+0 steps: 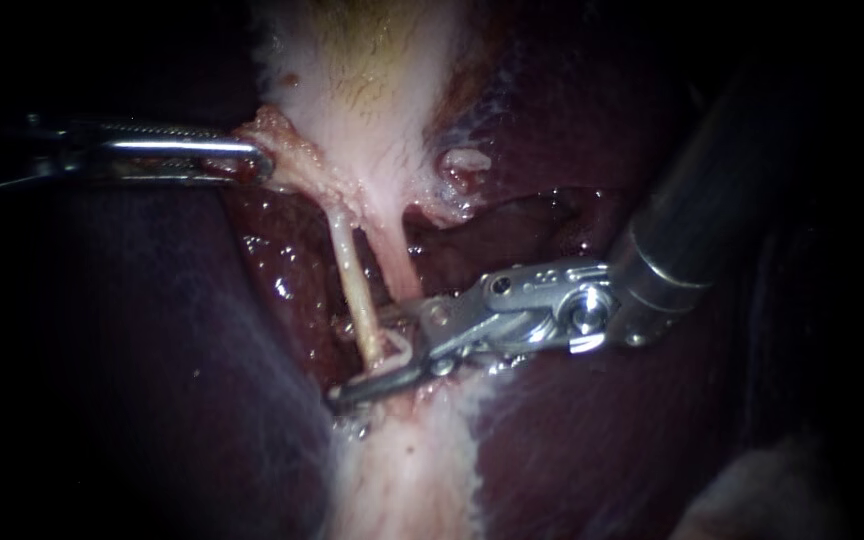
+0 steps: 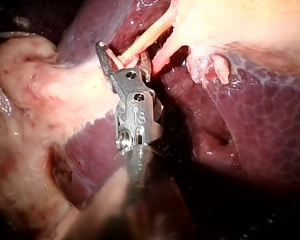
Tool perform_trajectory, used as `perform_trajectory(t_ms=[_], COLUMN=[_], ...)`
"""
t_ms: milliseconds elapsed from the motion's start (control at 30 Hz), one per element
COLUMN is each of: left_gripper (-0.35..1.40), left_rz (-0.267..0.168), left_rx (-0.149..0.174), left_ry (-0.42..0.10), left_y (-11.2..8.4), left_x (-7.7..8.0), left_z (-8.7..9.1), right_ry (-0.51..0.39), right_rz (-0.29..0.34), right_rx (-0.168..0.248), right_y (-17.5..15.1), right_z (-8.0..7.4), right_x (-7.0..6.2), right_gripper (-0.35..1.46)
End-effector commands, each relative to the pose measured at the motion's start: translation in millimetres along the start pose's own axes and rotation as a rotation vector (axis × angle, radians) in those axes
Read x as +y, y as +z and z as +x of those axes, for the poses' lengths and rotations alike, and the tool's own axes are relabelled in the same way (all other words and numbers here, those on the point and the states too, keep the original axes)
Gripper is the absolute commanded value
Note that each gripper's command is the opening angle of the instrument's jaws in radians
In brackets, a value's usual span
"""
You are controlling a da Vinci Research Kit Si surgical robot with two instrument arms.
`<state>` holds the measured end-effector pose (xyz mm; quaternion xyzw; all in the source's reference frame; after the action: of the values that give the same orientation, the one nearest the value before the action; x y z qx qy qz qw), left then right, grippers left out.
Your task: Clipping first clip left tube
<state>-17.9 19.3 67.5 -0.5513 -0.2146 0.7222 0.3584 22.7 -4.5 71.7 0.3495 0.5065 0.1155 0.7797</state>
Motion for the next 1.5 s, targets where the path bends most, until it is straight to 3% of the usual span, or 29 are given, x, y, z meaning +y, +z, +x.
perform_trajectory(t_ms=[33, 200, 433, 567, 933, 1233, 1433, 1467, 1500], left_gripper=[-0.35, -0.35, -0.35, -0.35, -0.35, -0.35, -0.35, -0.35, -0.35], left_rz=[0.0, 0.0, 0.0, 0.0, -0.001, -0.001, -0.001, -0.001, -0.001], left_rx=[0.0, 0.0, 0.0, 0.0, 0.0, 0.0, 0.0, 0.0, 0.0], left_ry=[0.0, 0.0, 0.0, 0.0, 0.0, 0.0, 0.0, 0.0, 0.0], left_y=[0.0, 0.0, 0.0, 0.0, 0.0, 0.0, 0.0, 0.0, 0.0], left_x=[0.0, 0.0, 0.0, 0.0, 0.0, -0.1, -0.1, -0.1, -0.1], left_z=[0.0, 0.0, 0.0, 0.0, 0.0, 0.0, 0.0, 0.0, 0.0], right_ry=[-0.004, 0.011, -0.001, -0.006, 0.004, 0.023, 0.024, 0.024, 0.035], right_rz=[0.009, 0.08, 0.164, 0.192, 0.188, 0.171, 0.155, 0.155, 0.156], right_rx=[0.005, 0.04, 0.056, 0.065, 0.069, 0.064, 0.063, 0.063, 0.062], right_y=[0.0, 0.6, 1.4, 1.6, 1.5, 0.9, 0.6, 0.5, 0.4], right_z=[0.1, 0.8, 2.2, 3.0, 3.2, 2.7, 2.4, 2.4, 2.3], right_x=[-0.3, -2.5, -5.6, -6.4, -6.2, -5.1, -4.6, -4.5, -4.5], right_gripper=[0.5, 0.5, 0.5, 0.5, 0.49, 0.35, 0.13, 0.04, -0.19])
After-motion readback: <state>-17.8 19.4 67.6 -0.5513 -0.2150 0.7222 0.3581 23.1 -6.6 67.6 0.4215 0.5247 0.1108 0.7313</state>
